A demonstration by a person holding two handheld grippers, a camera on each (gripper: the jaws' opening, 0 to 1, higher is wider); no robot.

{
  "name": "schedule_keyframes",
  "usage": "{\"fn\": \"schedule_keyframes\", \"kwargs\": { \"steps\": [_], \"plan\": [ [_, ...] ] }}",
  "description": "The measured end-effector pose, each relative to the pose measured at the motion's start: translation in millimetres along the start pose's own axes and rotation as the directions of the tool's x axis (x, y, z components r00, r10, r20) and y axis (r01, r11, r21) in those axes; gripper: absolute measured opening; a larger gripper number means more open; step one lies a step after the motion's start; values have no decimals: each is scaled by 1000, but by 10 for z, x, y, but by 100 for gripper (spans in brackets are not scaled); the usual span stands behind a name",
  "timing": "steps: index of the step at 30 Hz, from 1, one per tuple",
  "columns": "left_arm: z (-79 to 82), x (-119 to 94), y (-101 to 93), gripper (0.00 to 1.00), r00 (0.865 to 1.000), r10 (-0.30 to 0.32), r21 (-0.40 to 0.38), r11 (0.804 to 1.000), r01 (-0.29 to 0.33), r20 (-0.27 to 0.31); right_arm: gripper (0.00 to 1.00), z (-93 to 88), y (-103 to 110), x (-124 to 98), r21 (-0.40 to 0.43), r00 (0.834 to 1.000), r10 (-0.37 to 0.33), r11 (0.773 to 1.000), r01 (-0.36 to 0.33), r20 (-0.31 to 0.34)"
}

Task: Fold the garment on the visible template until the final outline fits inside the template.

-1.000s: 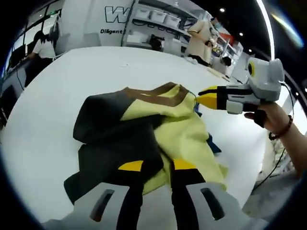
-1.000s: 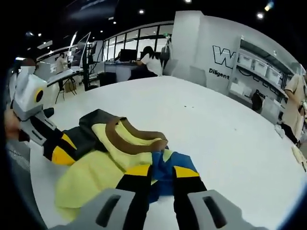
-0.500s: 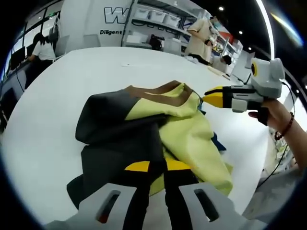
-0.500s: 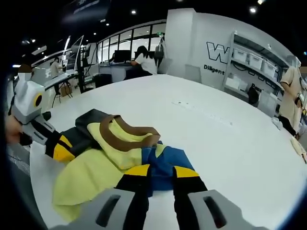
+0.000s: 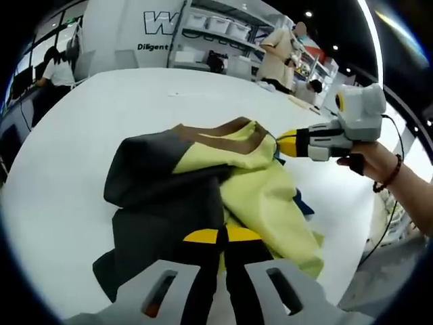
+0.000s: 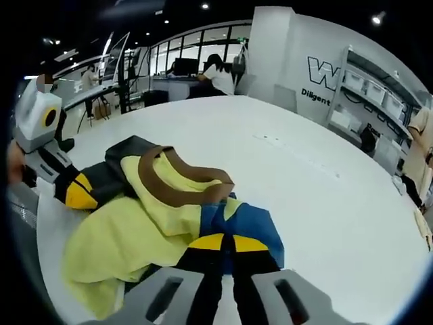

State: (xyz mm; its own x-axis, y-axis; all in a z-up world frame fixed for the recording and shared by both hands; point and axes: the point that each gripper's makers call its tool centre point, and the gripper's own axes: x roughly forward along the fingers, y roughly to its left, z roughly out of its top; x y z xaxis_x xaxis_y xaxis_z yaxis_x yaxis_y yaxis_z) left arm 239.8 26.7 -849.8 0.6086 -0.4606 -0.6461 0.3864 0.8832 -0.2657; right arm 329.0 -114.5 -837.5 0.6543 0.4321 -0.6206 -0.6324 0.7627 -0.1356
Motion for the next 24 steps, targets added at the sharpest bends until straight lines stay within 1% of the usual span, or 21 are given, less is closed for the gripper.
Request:
{"fn": "schedule_keyframes", "kwargs": {
  "steps": [5,10,12,14,15,16,17,19,20,22,24],
  "plan": [
    [11,-15,-1,1,1000,3,1,1000,-3,8,0,8,-17,-17,4,1000,-8,1000,8,0],
    [22,-49,26,1,1000,10,11,1000,-10,11,0,119,-73,-105,-1,999,-31,1000,31,22],
    [35,-94,58,1,1000,17,21,1000,-17,15,0,175,-117,-146,-5,998,-48,999,48,30],
    [78,-152,83,1,1000,13,14,1000,-14,28,0,226,-149,-185,-12,997,-60,998,61,38],
    [137,-213,127,1,999,20,17,1000,-21,49,0,241,-160,-196,-14,997,-64,998,65,41],
    [152,-227,144,1,998,25,21,999,-26,54,0,276,-196,-226,-17,996,-75,997,76,45],
    [187,-270,203,1,997,41,29,999,-43,64,0,300,-227,-250,-17,995,-83,996,84,47],
    [219,-301,264,1,996,59,23,998,-61,74,0,333,-263,-281,-23,995,-92,995,93,48],
    [250,-311,306,1,995,58,40,997,-62,79,0,350,-279,-295,-26,994,-94,995,96,48],
    [272,-341,368,1,996,61,34,997,-64,69,0,372,-296,-305,-30,994,-96,995,98,49],
    [306,-372,391,1,995,62,33,997,-64,75,0,398,-305,-316,-37,994,-99,994,101,47]
  ]
}}
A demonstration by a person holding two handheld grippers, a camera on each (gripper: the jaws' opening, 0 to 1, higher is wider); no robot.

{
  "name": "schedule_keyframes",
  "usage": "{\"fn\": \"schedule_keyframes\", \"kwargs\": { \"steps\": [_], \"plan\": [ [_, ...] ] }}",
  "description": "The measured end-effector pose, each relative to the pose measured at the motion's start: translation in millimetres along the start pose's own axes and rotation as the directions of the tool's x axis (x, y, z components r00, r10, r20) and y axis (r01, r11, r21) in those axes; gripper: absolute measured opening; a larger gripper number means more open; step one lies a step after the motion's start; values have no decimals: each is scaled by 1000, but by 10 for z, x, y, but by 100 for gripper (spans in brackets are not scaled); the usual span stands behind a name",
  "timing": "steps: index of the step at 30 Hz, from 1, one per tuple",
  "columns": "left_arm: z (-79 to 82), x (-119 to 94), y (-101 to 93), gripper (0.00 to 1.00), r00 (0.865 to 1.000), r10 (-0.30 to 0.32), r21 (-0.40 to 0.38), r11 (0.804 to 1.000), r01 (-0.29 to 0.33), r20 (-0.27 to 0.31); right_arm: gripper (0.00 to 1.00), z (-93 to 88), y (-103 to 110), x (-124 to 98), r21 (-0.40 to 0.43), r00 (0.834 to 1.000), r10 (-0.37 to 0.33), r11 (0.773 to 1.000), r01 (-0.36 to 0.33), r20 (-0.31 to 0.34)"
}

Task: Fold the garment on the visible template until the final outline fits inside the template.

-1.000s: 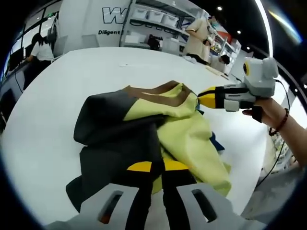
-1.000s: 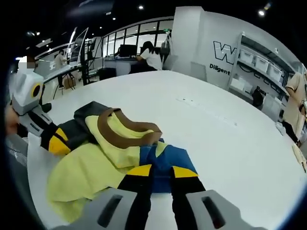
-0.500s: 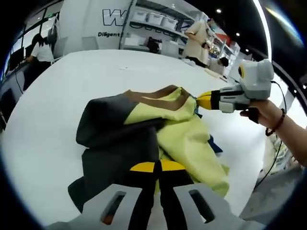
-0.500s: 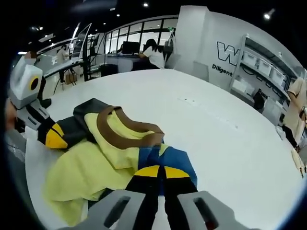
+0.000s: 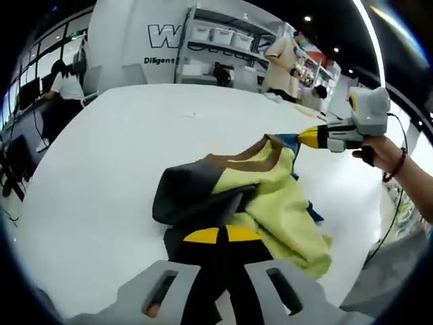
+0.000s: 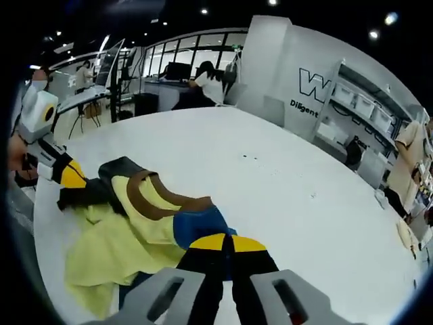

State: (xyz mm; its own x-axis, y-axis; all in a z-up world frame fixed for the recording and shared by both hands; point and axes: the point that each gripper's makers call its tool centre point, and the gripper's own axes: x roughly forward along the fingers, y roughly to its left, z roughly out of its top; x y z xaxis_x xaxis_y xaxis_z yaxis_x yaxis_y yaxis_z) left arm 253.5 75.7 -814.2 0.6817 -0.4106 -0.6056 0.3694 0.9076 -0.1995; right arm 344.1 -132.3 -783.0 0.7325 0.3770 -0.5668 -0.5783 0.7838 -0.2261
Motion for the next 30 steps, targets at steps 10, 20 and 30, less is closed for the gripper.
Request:
{"fn": "schedule_keyframes", "kwargs": {
  "steps": [10,20,30],
  "plan": [
    [285,-327,334,1,1000,9,43,999,-10,13,0,230,-113,15,-79,1000,-11,997,10,-12],
    [342,-520,1007,1,991,105,55,993,-101,-81,0,326,-269,168,-63,999,11,998,-15,-50],
    [522,-544,1351,1,983,156,44,987,-153,-93,0,521,-401,319,-11,997,35,999,-36,-64]
  ]
}}
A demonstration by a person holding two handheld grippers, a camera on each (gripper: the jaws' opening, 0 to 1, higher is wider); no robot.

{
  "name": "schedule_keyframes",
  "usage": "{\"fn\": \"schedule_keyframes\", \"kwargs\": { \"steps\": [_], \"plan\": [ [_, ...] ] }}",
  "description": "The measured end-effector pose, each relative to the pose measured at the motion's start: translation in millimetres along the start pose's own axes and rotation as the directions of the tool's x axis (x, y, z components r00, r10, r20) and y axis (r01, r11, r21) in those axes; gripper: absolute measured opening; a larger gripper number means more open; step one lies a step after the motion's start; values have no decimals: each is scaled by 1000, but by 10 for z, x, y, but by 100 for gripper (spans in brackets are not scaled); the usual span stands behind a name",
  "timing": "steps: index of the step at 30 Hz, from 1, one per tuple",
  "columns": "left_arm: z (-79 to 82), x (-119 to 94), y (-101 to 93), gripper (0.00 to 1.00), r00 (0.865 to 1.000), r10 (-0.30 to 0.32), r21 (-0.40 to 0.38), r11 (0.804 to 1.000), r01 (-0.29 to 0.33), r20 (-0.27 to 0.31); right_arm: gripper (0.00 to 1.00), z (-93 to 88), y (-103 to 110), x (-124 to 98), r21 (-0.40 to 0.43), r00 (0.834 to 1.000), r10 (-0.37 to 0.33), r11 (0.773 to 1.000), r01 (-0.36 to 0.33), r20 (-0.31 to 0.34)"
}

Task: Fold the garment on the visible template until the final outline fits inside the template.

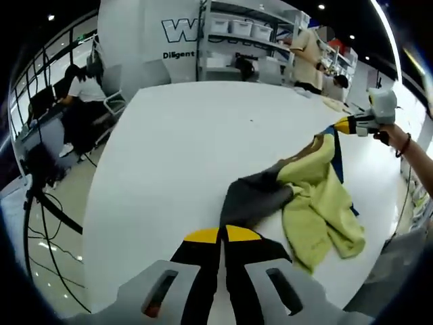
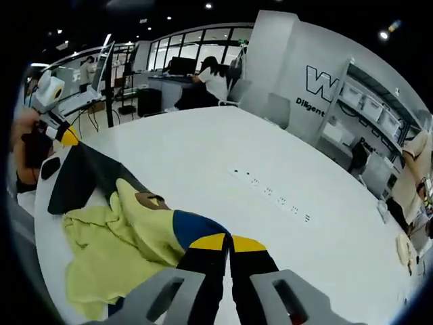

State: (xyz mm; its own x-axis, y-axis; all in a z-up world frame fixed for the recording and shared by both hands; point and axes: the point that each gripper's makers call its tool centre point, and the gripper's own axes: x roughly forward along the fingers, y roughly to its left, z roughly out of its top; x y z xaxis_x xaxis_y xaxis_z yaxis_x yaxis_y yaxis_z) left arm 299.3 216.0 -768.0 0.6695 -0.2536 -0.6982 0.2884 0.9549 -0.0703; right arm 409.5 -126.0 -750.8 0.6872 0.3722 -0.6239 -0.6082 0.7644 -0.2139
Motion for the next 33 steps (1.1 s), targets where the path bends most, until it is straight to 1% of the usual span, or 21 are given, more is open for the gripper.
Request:
{"fn": "schedule_keyframes", "kwargs": {
  "steps": [1,3,4,5,6,7,8,9,11,13,15,17,19,20,21,24,28,31,33],
  "plan": [
    [28,19,63,1,1000,15,14,1000,-15,-10,0,8,-13,18,3,1000,3,1000,-3,-2],
    [62,53,134,1,1000,24,15,1000,-24,-16,0,16,-50,66,22,1000,8,1000,-8,-10],
    [88,107,234,1,999,45,21,999,-45,-17,0,20,-86,115,28,1000,8,1000,-7,-11],
    [92,118,261,1,998,52,20,998,-52,-19,0,5,-100,156,36,1000,11,999,-10,-19],
    [89,156,329,1,997,66,15,998,-66,-35,0,-5,-105,174,39,1000,12,999,-11,-23],
    [86,169,351,1,997,70,18,997,-69,-41,0,-15,-110,190,40,1000,12,999,-11,-27],
    [79,222,422,1,995,83,27,996,-82,-59,0,-67,-129,256,44,999,16,999,-14,-50],
    [77,249,450,1,994,86,28,996,-84,-65,0,-89,-139,289,46,998,17,999,-15,-56],
    [66,313,499,1,993,88,24,996,-86,-81,0,-148,-158,366,66,997,28,998,-23,-70],
    [50,382,541,1,991,93,28,995,-91,-100,0,-220,-139,424,116,995,51,992,-41,-88],
    [17,433,569,1,987,95,43,995,-90,-127,0,-257,-138,460,111,994,57,993,-46,-95],
    [-38,502,615,1,981,100,55,994,-92,-166,0,-374,-106,509,137,987,80,989,-61,-138],
    [-74,538,637,1,976,101,50,994,-93,-191,0,-447,-93,538,161,984,88,985,-63,-157],
    [-96,570,649,1,974,100,57,994,-90,-206,0,-511,-74,555,171,979,101,983,-70,-180],
    [-96,614,694,1,972,103,60,994,-92,-212,0,-559,-67,584,174,976,108,982,-75,-190],
    [-122,677,731,1,966,105,72,993,-90,-235,0,-664,-62,652,176,968,118,981,-79,-221],
    [-158,770,787,1,959,108,88,992,-87,-263,0,-728,-33,723,175,961,128,981,-86,-245],
    [-201,830,831,1,951,109,85,993,-88,-290,0,-751,-31,833,173,959,136,980,-94,-250],
    [-207,860,850,1,950,113,92,992,-90,-292,0,-768,-50,893,178,959,131,980,-87,-251]
  ]
}}
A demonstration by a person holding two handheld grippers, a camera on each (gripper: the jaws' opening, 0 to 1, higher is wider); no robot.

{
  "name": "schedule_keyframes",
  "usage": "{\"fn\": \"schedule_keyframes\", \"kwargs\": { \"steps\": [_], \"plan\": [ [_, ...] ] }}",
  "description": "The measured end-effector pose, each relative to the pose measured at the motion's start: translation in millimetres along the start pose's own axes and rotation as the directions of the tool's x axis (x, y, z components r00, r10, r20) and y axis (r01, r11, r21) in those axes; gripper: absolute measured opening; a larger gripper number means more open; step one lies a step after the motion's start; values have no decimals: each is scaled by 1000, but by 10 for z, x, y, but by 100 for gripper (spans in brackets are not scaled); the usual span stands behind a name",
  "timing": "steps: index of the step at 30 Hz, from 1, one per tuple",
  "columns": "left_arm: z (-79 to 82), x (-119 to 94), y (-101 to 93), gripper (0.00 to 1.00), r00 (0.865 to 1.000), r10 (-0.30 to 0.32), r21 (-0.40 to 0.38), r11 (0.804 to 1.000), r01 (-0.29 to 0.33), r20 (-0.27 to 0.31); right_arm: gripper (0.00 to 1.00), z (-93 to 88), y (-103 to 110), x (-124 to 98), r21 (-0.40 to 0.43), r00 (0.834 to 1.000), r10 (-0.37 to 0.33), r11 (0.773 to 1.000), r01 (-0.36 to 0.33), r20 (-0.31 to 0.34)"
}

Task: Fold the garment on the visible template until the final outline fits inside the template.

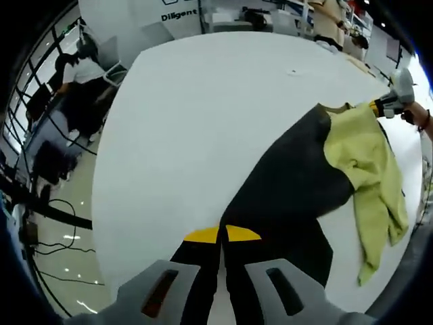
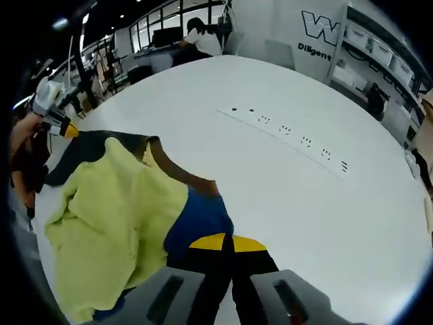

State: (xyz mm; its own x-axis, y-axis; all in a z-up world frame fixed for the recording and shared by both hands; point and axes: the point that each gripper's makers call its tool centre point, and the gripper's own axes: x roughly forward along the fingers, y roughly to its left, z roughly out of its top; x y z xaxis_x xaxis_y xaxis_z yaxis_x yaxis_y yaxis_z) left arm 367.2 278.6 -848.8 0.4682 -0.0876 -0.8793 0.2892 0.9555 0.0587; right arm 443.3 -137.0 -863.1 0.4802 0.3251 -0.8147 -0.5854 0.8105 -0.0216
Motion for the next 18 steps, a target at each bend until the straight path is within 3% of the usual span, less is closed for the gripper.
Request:
{"fn": "schedule_keyframes", "kwargs": {
  "steps": [10,18],
  "plan": [
    [176,127,138,1,998,55,29,998,-56,37,0,186,-139,127,-4,997,-49,999,50,60],
    [265,211,247,1,991,121,43,991,-123,51,0,271,-207,215,50,993,-70,997,65,97]
  ]
}}
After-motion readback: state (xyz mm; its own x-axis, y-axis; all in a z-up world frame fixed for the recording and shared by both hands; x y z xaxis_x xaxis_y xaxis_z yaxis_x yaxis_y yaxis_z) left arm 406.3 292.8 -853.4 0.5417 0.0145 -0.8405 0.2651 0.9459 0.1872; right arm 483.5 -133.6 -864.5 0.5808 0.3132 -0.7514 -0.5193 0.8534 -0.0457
